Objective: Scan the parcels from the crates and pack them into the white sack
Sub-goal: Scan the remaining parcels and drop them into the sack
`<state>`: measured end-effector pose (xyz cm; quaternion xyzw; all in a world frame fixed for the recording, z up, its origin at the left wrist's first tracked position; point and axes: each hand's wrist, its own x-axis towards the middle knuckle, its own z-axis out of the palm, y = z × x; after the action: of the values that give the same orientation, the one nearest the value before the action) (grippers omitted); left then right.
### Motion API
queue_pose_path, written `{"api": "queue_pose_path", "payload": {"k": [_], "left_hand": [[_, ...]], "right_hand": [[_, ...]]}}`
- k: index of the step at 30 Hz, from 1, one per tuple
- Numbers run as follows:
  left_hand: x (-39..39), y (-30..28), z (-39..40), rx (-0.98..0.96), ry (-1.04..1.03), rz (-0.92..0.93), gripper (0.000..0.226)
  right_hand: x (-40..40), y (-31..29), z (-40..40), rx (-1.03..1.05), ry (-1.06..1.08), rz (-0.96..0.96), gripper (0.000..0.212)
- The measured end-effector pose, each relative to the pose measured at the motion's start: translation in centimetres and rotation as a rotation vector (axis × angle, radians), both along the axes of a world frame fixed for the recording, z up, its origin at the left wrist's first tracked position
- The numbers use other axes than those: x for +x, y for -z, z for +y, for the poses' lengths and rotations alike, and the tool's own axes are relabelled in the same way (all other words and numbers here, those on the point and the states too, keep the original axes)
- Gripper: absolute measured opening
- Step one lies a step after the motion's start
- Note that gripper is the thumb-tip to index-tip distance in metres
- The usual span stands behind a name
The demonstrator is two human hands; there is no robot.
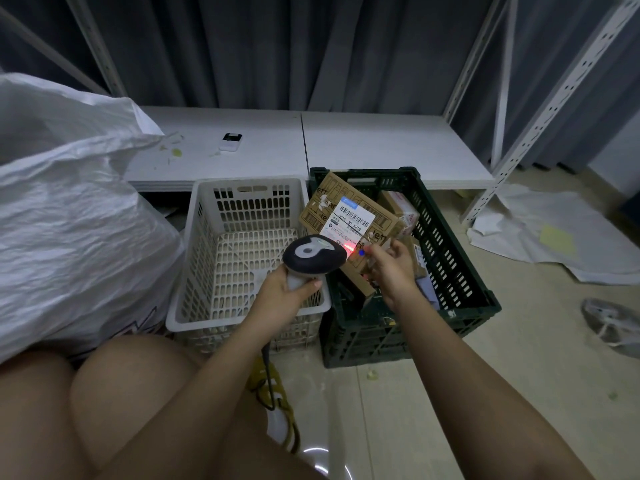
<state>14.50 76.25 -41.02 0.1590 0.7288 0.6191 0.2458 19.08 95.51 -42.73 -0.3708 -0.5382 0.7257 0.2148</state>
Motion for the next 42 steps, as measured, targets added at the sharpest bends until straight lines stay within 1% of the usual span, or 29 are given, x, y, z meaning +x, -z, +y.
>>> {"api": "queue_pose_path", "payload": {"k": [7, 11, 15, 19, 22, 24, 27, 29, 32, 35, 37, 39, 40, 41, 42], "left_hand": [[-0.6, -0.2, -0.1, -0.019, 0.014, 0.009, 0.033], [-1.7, -2.0, -0.3, -0.001, -0.010, 0.065, 0.033], [-3.0, -6.3, -1.3, 0.015, -0.079, 0.176, 0.029], [-4.4, -12.0, -3.4, 0.019, -0.222, 0.341, 0.029], [-4.6, -16.5, -6.1, 0.016, -0.333, 0.473, 0.028], [-4.1, -19.3, -8.4, 0.044, -0.402, 0.525, 0.025], [-2.9, -22.9, -12.6, 0.081, -0.490, 0.590, 0.027], [-2.0, -24.6, -15.9, 0.080, -0.528, 0.623, 0.027], [-1.0, -26.2, -21.0, 0.061, -0.596, 0.658, 0.027], [0.0, -27.0, -25.5, 0.088, -0.692, 0.664, 0.027], [0.5, -27.0, -28.1, 0.121, -0.763, 0.639, 0.029], [0.6, -26.5, -30.1, 0.153, -0.817, 0.624, 0.034], [0.6, -26.1, -31.0, 0.159, -0.844, 0.618, 0.034], [0.6, -25.7, -31.6, 0.161, -0.873, 0.611, 0.034], [0.4, -25.3, -32.1, 0.164, -0.900, 0.604, 0.033]], "right_hand": [[-0.1, -0.8, -0.1, 0.008, -0.012, 0.026, 0.044], [-0.9, -2.6, -0.2, -0.013, -0.033, 0.087, 0.046], [-2.7, -6.2, -0.9, 0.044, -0.068, 0.147, 0.053], [-4.8, -11.7, -2.9, 0.111, -0.135, 0.236, 0.057], [-6.1, -16.2, -5.5, 0.179, -0.192, 0.349, 0.056], [-6.5, -18.9, -7.9, 0.220, -0.246, 0.406, 0.053], [-7.0, -22.5, -12.2, 0.269, -0.322, 0.468, 0.062], [-7.3, -24.3, -15.7, 0.330, -0.377, 0.500, 0.067], [-7.9, -25.9, -21.0, 0.427, -0.494, 0.548, 0.059], [-8.7, -27.2, -25.8, 0.517, -0.624, 0.568, 0.061], [-9.9, -27.5, -28.6, 0.610, -0.711, 0.562, 0.059], [-11.6, -27.1, -30.8, 0.782, -0.760, 0.529, 0.060], [-12.6, -26.6, -31.6, 0.913, -0.799, 0.469, 0.068], [-13.7, -25.9, -32.3, 1.081, -0.865, 0.364, 0.075], [-14.4, -25.1, -32.9, 1.257, -0.932, 0.207, 0.076]]}}
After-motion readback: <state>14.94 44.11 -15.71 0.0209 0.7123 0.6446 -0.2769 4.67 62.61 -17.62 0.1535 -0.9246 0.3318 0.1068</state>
